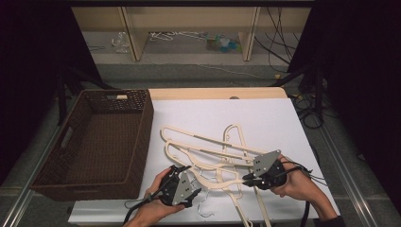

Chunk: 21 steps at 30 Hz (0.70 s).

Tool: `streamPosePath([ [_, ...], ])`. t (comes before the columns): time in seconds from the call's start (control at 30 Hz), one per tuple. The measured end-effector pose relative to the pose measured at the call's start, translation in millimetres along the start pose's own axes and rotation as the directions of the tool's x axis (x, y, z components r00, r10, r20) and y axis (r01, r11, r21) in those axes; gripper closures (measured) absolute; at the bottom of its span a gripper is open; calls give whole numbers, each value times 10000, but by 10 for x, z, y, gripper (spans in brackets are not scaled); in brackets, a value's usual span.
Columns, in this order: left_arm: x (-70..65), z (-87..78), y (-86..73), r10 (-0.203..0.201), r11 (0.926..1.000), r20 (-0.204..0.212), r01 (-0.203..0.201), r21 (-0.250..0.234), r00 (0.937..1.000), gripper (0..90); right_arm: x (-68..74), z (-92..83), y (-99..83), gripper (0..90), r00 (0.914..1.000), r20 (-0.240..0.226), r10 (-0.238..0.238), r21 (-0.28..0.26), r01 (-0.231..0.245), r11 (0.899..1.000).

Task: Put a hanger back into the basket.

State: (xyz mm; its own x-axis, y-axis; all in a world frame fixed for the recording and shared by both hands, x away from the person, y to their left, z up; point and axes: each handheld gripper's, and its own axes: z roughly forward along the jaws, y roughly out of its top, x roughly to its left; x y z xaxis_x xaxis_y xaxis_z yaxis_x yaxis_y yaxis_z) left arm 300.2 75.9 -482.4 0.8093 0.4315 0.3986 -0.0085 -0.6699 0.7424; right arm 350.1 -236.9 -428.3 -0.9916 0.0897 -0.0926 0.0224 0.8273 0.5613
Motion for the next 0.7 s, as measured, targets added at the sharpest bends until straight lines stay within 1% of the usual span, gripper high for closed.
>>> streamPosePath([
  [0.03,-33,35,6,422,9991,-105,-421,81,9991,264,0,-5,5,798,10000,-74,-55,-34,55,10000],
  [0.07,-33,35,6,422,9991,-105,-421,81,9991,282,0,-5,5,798,10000,-74,-55,-34,55,10000],
  [0.1,-55,61,7,806,9966,-151,-803,185,9966,282,3,-8,6,797,10000,-88,-39,-31,39,10000],
  [0.17,-84,96,7,1238,9912,3,-1237,480,9923,282,2,-16,13,798,9999,-76,-100,18,100,9999],
  [0.23,-106,120,4,1297,9908,-3,-1296,392,9916,284,-1,-14,12,798,9999,-104,-92,28,93,10000],
  [0.27,-110,124,7,1442,9885,38,-1442,455,9895,284,-1,-14,12,798,9999,-104,-92,28,93,10000],
  [0.3,-115,135,9,1522,9874,-4,-1521,441,9883,285,2,-14,12,798,9999,-100,-56,35,56,10000],
  [0.33,-118,150,18,1742,9839,-235,-1731,444,9844,284,-2,-17,12,798,9998,-152,-88,-31,87,10000],
  [0.37,-118,150,18,1742,9839,-235,-1731,444,9844,283,-2,-17,12,798,9998,-152,-88,-31,87,10000],
  [0.43,-145,184,26,1937,9803,-322,-1921,453,9805,284,4,-19,14,798,9998,-196,-72,-44,71,10000],
  [0.47,-145,184,26,1937,9803,-322,-1921,453,9805,287,5,-18,14,798,9998,-196,-79,-45,78,10000],
  [0.5,-150,189,35,1971,9800,-420,-1957,351,9795,295,5,-18,15,798,9998,-197,-82,-46,82,10000],
  [0.53,-164,195,58,1949,9805,-286,-1941,291,9804,300,6,-16,15,797,9998,-202,-82,-76,81,9999],
  [0.57,-164,195,58,1949,9805,-286,-1941,291,9804,307,6,-16,15,797,9998,-202,-82,-76,81,9999],
  [0.6,-164,192,71,2027,9790,-234,-2021,250,9790,307,7,-18,15,797,9996,-281,-73,-89,70,9999],
  [0.63,-162,186,87,2042,9789,-230,-2039,137,9787,330,8,-18,16,797,9995,-290,-77,-93,74,9999],
  [0.67,-161,182,99,2149,9766,-186,-2148,69,9765,341,5,-16,15,798,9996,-261,-112,-107,110,9999],
  [0.7,-167,172,113,2535,9673,160,-2534,-46,9672,408,1,-14,10,798,9996,-259,-139,-97,137,9999],
])
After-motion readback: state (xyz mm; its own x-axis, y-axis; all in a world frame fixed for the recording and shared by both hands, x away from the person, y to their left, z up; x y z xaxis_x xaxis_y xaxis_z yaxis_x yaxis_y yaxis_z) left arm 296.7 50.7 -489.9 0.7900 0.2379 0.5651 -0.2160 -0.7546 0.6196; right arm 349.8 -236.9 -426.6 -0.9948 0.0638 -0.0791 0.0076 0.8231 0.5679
